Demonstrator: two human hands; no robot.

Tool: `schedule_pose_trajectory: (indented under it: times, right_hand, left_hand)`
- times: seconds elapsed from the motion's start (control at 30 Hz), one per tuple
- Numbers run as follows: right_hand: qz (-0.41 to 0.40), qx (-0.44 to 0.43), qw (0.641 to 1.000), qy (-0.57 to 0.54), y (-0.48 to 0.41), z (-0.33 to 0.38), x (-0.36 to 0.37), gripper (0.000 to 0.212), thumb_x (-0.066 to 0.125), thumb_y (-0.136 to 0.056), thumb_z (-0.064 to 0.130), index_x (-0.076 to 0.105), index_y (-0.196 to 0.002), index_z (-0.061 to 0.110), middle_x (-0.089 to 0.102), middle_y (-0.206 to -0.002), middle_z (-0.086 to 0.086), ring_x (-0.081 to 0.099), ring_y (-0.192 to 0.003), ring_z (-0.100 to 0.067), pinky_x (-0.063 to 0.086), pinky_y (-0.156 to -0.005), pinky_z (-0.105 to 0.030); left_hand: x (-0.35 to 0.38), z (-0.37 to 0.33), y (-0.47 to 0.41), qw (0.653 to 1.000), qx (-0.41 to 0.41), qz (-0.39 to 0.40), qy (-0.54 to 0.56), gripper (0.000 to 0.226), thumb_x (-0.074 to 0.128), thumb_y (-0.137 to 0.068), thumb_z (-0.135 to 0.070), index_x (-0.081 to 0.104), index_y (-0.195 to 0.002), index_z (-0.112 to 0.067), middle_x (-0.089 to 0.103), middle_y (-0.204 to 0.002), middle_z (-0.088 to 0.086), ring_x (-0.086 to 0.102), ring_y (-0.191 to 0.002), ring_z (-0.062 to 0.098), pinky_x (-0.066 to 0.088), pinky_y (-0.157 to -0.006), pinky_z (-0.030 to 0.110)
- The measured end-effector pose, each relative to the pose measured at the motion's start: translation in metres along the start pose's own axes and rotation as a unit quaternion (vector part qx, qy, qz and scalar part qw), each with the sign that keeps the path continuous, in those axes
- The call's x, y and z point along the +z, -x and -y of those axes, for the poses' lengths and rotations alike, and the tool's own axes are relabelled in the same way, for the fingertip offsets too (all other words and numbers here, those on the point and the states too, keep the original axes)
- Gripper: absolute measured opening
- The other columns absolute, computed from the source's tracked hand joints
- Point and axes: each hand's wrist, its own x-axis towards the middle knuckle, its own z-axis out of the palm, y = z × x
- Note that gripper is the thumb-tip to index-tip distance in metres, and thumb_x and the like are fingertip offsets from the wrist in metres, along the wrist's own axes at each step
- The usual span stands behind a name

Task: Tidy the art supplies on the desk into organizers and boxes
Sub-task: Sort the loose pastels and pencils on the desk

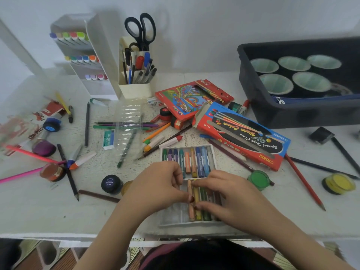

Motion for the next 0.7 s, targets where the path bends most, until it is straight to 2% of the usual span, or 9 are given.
schedule_pose_trajectory:
  times: [0.13,0.27,0.47,0.6,0.7]
  right_hand:
    - [0.000,0.000,1.000,0.017,-0.0002,0.0008,0.0004,0.038,0.067,-0.081,0.045,0.067,-0.115,0.029,0.058,-0.084,0.012,0.054,-0.077,-0.005,0.048,-0.062,-0.026]
    - [-0.001,-0.004,0.999,0.044,0.0004,0.0018,0.0009,0.036,0.066,-0.081,0.043,0.069,-0.111,0.026,0.061,-0.078,0.010,0.057,-0.074,-0.009,0.048,-0.057,-0.026]
    - [0.001,-0.006,0.999,0.033,0.0027,0.0013,0.0008,0.040,0.060,-0.082,0.049,0.067,-0.116,0.029,0.057,-0.077,0.012,0.054,-0.070,-0.007,0.047,-0.054,-0.026]
    - [-0.019,-0.005,1.000,-0.005,0.0068,0.0001,0.0024,0.048,0.053,-0.081,0.056,0.066,-0.117,0.027,0.055,-0.080,0.012,0.053,-0.072,-0.006,0.050,-0.057,-0.029]
    - [-0.024,-0.005,1.000,-0.009,0.0084,-0.0001,0.0035,0.048,0.052,-0.080,0.058,0.068,-0.115,0.028,0.053,-0.079,0.014,0.050,-0.070,-0.004,0.049,-0.056,-0.029]
  left_hand:
    - [0.0014,0.0003,-0.0007,1.000,-0.010,0.003,-0.015,0.034,0.083,-0.063,-0.036,0.053,-0.075,-0.027,0.059,-0.060,-0.009,0.048,-0.039,-0.003,0.037,-0.037,0.017]
    - [0.0022,-0.0001,-0.0016,0.999,-0.021,0.005,-0.031,0.034,0.082,-0.064,-0.039,0.053,-0.076,-0.027,0.058,-0.062,-0.009,0.051,-0.045,-0.001,0.040,-0.041,0.019]
    - [-0.0008,-0.0013,-0.0024,0.998,-0.006,0.024,-0.049,0.030,0.079,-0.069,-0.039,0.051,-0.077,-0.028,0.057,-0.068,-0.008,0.053,-0.052,0.004,0.037,-0.034,0.014]
    - [-0.0040,-0.0016,-0.0037,0.998,0.015,0.024,-0.062,0.023,0.071,-0.076,-0.043,0.054,-0.075,-0.028,0.055,-0.065,-0.008,0.050,-0.052,0.000,0.037,-0.037,0.014]
    - [-0.0031,-0.0014,-0.0052,0.999,0.010,0.018,-0.047,0.024,0.073,-0.074,-0.042,0.055,-0.074,-0.027,0.054,-0.061,-0.009,0.048,-0.048,-0.001,0.036,-0.038,0.014]
